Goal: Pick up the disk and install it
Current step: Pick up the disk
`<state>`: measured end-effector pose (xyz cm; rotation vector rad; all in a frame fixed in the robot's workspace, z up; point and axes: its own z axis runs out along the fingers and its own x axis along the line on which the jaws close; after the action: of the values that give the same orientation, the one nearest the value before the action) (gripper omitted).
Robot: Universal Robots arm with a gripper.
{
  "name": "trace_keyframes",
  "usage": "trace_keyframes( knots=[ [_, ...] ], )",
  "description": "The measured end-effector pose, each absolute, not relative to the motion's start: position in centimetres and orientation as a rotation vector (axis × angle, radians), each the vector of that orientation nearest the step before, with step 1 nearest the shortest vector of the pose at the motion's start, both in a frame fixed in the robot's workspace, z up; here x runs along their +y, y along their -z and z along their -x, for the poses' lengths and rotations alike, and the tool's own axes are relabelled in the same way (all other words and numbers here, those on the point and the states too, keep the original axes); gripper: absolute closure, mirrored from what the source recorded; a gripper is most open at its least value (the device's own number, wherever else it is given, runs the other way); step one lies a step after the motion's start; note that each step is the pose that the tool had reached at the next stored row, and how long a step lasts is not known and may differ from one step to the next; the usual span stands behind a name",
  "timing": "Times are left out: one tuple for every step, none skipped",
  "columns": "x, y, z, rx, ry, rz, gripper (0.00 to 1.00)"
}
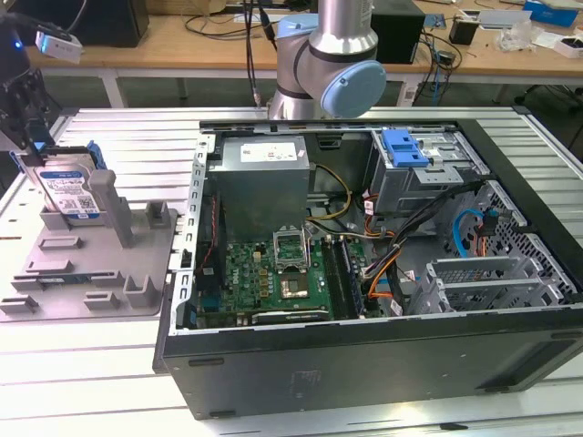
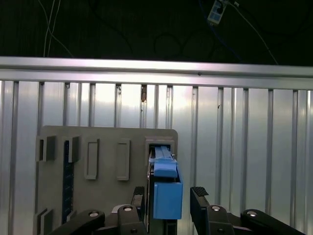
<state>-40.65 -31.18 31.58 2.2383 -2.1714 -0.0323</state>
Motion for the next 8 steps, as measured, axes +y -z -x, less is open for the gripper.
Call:
trace_keyframes(
  knots=[
    [-31.18, -31.56, 40.65, -2.171, 0.032, -2.238, 0.5],
    [-31.18, -31.51, 40.65, -2.171, 0.032, -2.238, 0.5],
    [-31.18, -31.5, 40.66, -2.171, 0.032, -2.238, 0.5],
    [-31.19, -31.46, 40.67, -2.171, 0.032, -2.238, 0.5],
    [-31.19, -31.43, 40.67, -2.172, 0.032, -2.238, 0.5],
    [-31.21, -31.39, 40.69, -2.172, 0.032, -2.238, 0.5],
    [-31.22, -31.36, 40.69, -2.171, 0.032, -2.238, 0.5],
    [-31.22, -31.31, 40.69, -2.171, 0.032, -2.238, 0.5]
  ],
)
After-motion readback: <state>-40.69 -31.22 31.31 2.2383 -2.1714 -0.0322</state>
